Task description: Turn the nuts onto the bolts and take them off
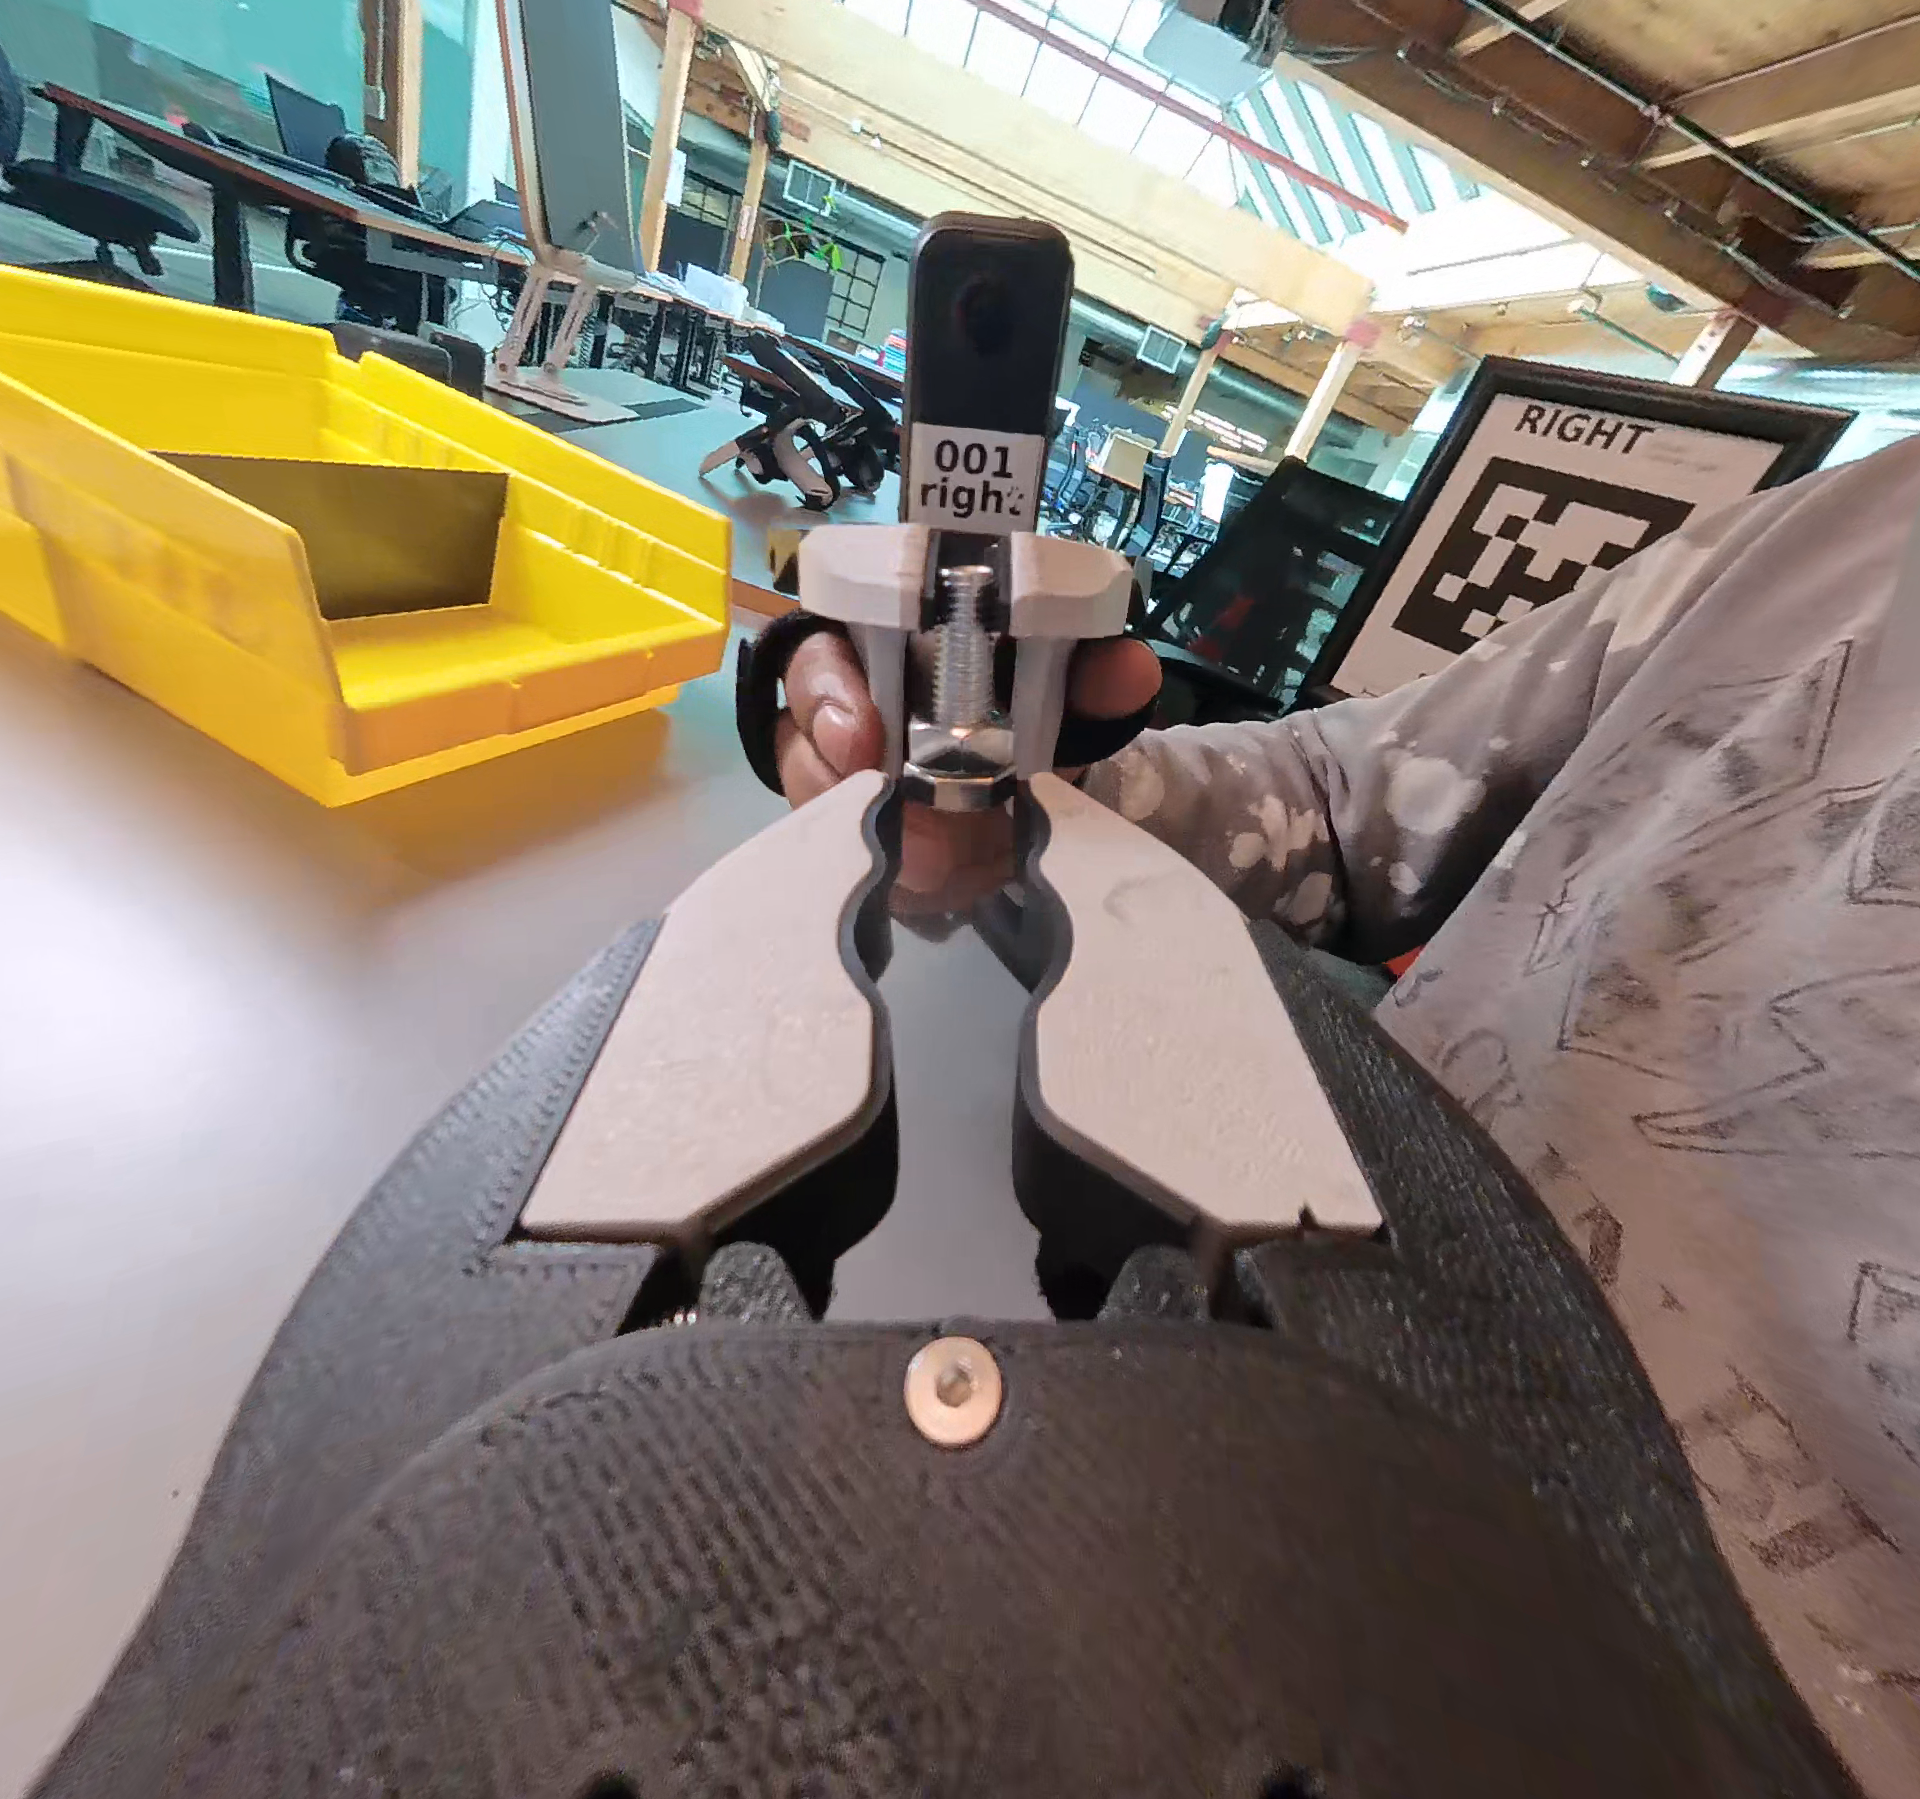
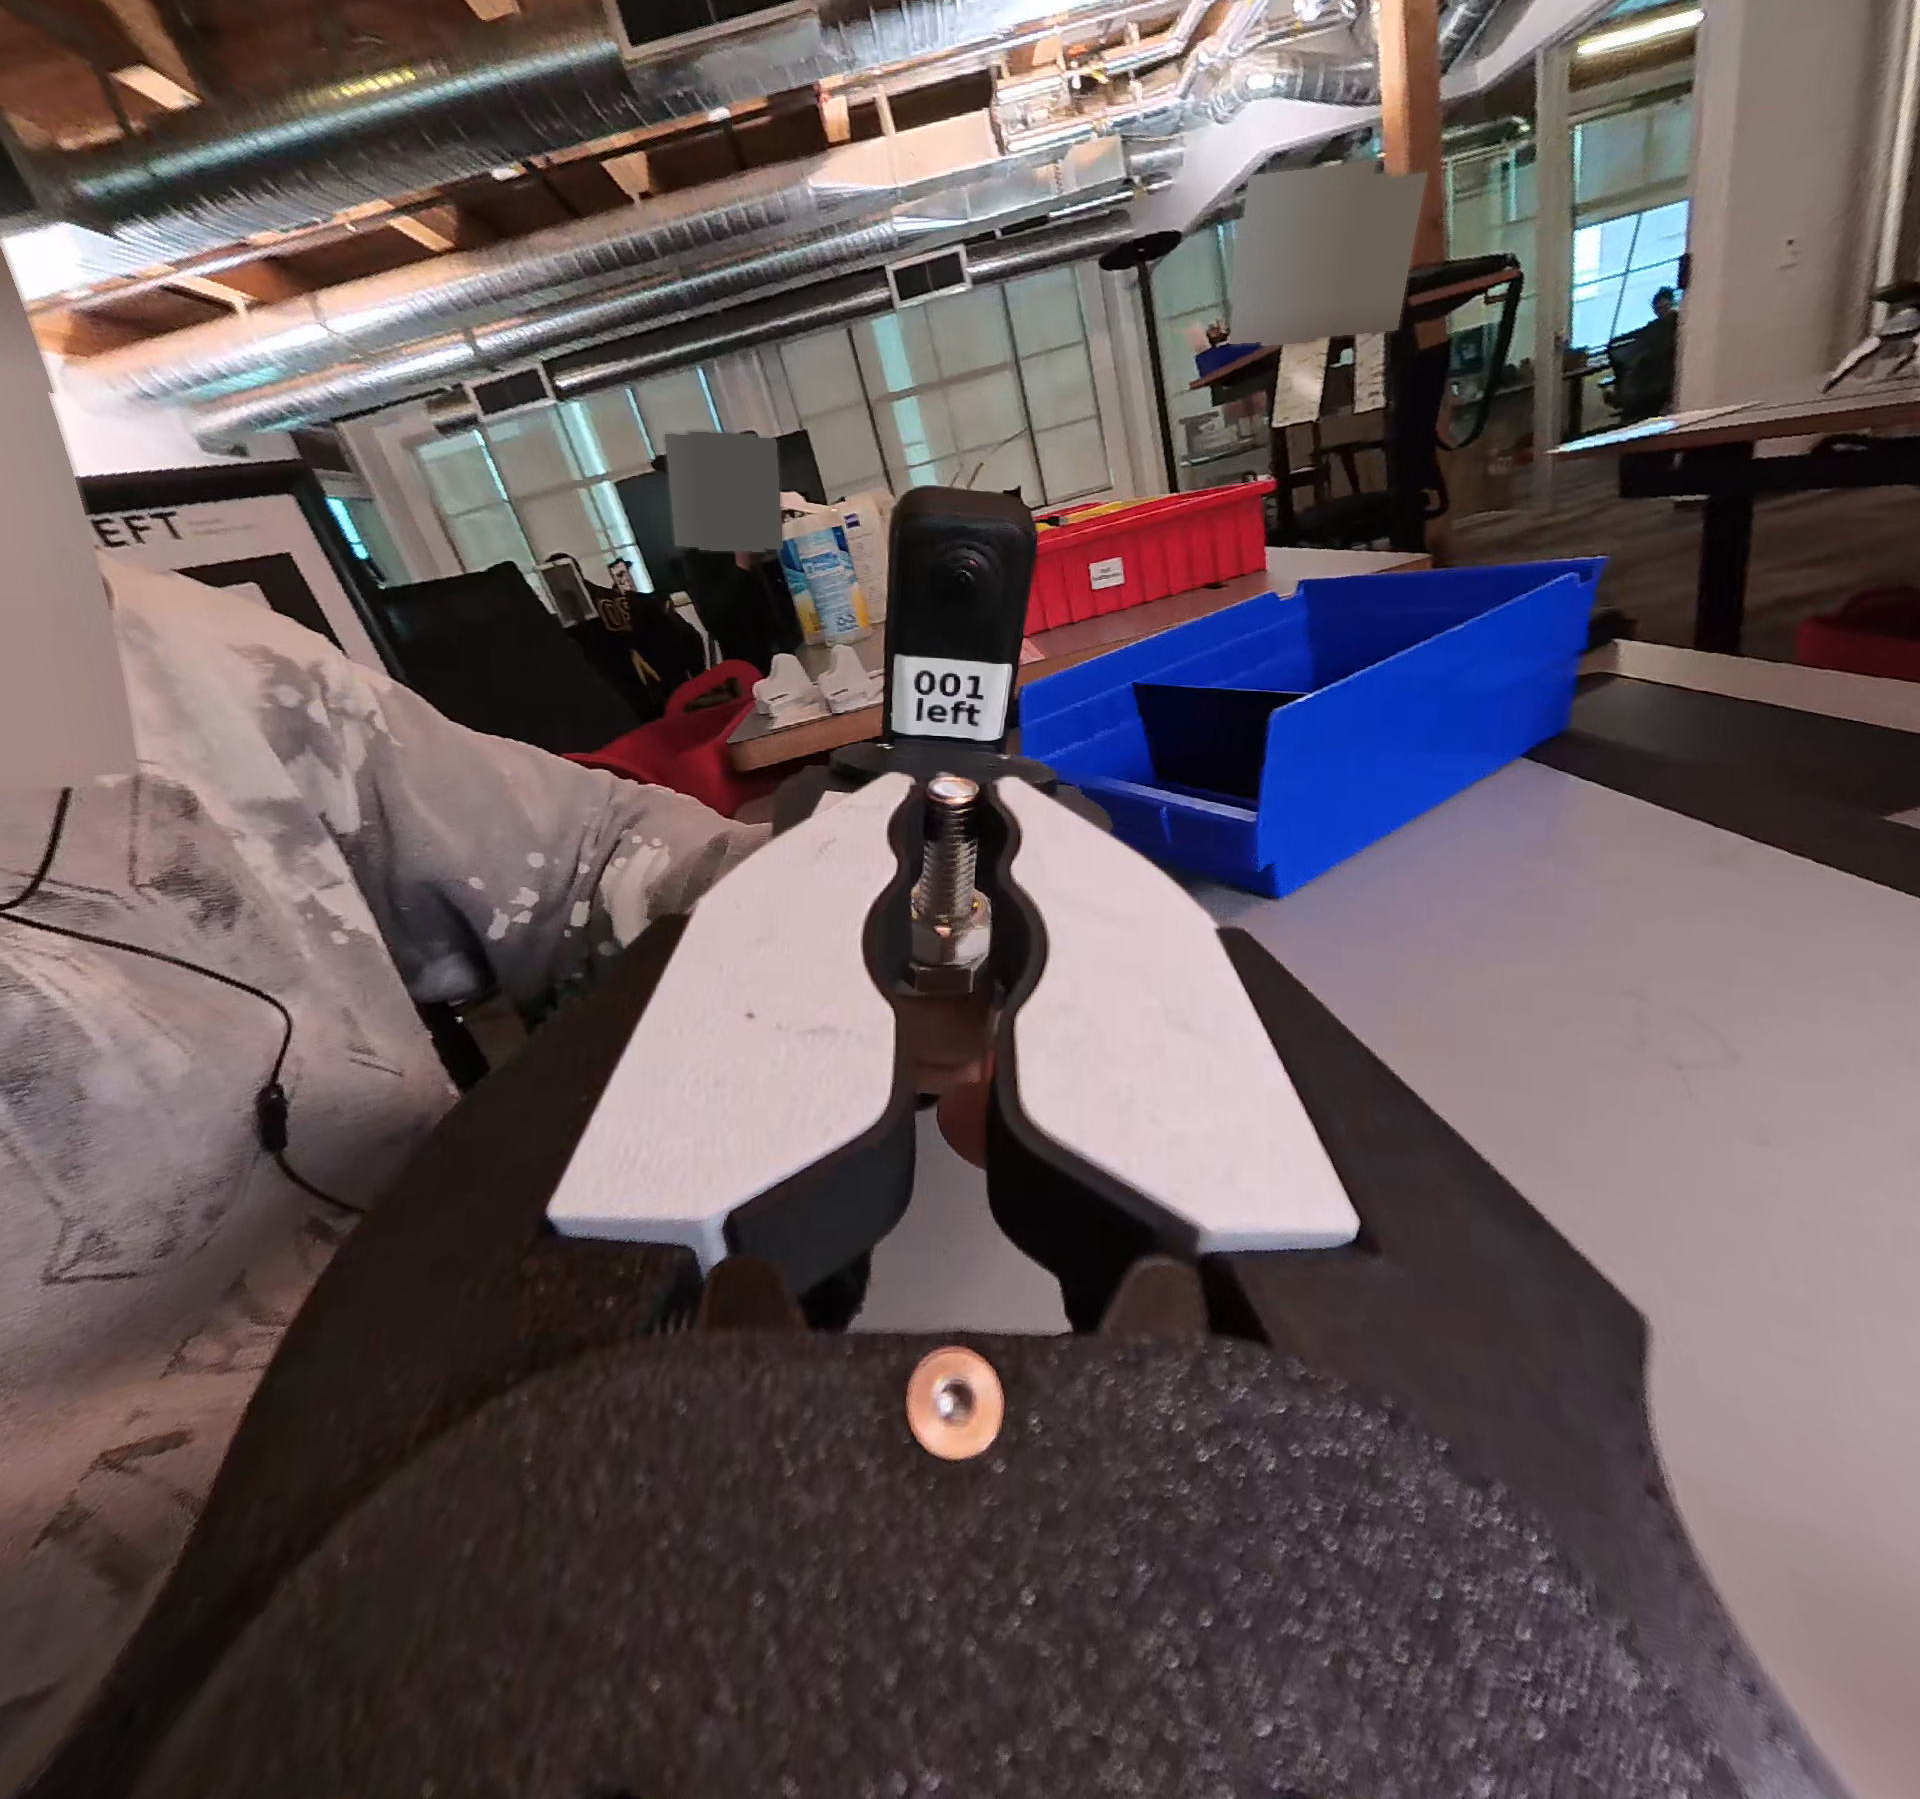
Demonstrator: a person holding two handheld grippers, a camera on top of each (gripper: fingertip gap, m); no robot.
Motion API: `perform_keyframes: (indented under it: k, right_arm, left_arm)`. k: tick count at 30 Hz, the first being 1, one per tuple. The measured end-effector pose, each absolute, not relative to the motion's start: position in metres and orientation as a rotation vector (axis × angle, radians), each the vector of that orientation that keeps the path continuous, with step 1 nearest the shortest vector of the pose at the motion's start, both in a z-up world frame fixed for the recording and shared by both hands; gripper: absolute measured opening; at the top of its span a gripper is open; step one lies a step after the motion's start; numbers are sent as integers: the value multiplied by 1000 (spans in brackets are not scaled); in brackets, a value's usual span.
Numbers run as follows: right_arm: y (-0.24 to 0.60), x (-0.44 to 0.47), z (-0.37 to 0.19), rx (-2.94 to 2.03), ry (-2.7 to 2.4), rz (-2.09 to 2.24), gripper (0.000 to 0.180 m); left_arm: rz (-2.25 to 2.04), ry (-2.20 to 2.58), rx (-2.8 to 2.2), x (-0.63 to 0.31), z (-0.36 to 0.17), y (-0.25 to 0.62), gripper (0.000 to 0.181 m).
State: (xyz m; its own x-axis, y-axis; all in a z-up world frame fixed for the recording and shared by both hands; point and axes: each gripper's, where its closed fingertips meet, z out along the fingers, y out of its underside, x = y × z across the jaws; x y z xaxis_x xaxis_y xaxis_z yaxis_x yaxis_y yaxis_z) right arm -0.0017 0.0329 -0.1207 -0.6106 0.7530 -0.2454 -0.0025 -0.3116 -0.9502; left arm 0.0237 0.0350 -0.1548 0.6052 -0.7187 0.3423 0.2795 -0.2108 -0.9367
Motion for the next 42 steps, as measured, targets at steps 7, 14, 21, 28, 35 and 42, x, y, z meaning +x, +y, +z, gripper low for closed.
perform_keyframes:
  k: [7,14,21,28,35,42]
  right_arm:
    - [21,10,-118,-882,-1469,2120,10]
    - [13,16,-115,-826,-1487,2190,9]
    - [42,-4,-125,-965,-1408,1910,21]
    - [47,-26,-150,-1147,-1412,1710,32]
    - [89,-17,-134,-1177,-1248,1685,5]
    - [44,-21,-135,-1085,-1400,1714,28]
  left_arm:
    - [-1048,439,-1494,37,-152,25,19]
    - [-1151,449,-1456,45,-149,19,18]
    - [-866,339,-1498,13,-153,40,18]
    - [-501,307,-1529,-17,-162,56,18]
    - [-535,319,-1429,-15,-144,47,18]
    - [-543,323,-1451,-12,-151,51,18]
